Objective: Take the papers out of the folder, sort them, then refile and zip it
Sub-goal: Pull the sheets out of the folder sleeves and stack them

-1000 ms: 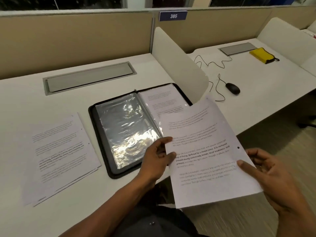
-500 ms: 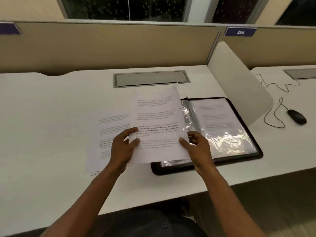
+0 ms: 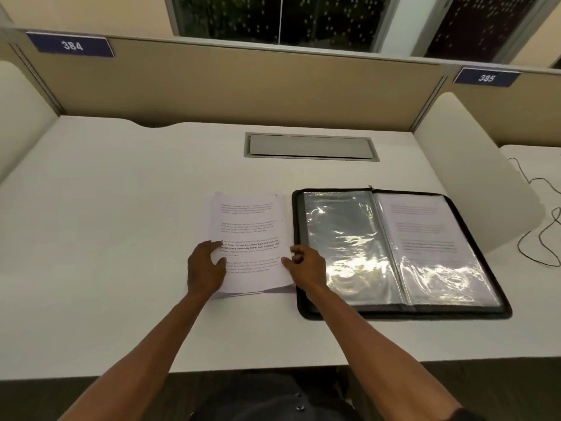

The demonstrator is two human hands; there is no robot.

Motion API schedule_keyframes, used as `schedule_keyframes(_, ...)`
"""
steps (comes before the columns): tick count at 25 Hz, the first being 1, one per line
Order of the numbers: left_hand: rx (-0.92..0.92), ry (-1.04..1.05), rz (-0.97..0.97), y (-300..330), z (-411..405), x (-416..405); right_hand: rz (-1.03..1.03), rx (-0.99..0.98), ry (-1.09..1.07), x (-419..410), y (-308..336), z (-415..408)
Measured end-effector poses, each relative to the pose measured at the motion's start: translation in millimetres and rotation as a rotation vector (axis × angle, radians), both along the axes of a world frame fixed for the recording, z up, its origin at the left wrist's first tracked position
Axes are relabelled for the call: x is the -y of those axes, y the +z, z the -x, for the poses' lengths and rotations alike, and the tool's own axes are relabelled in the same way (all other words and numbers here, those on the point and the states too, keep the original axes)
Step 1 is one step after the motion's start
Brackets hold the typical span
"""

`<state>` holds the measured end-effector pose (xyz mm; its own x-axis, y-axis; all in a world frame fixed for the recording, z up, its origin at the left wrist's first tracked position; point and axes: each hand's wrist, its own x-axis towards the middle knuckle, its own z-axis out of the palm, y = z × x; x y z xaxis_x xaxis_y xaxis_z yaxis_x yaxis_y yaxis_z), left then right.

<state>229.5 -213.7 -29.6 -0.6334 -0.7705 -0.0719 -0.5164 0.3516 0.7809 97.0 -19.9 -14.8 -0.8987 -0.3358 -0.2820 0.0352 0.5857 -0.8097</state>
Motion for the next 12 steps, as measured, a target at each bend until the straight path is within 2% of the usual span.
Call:
schedule_keyframes(4, 0.035, 0.058, 0.021, -5, -2, -9, 0.024, -0.082, -0.005, -11, 2, -6)
schedule_keyframes(8, -0.03, 0.117, 0.142, -4, 0, -24, 0.172, -0.146, -0.247, -74, 11, 6)
schedule_keyframes(10, -0.081, 0.101, 0.143, 3, 1, -39, 0.037, -0.262, -0.431, -131, 7, 22)
schedule_keyframes(12, -0.123, 0.052, 0.11, 10, 3, -64, -0.239, -0.318, -0.561, -192, -4, 42)
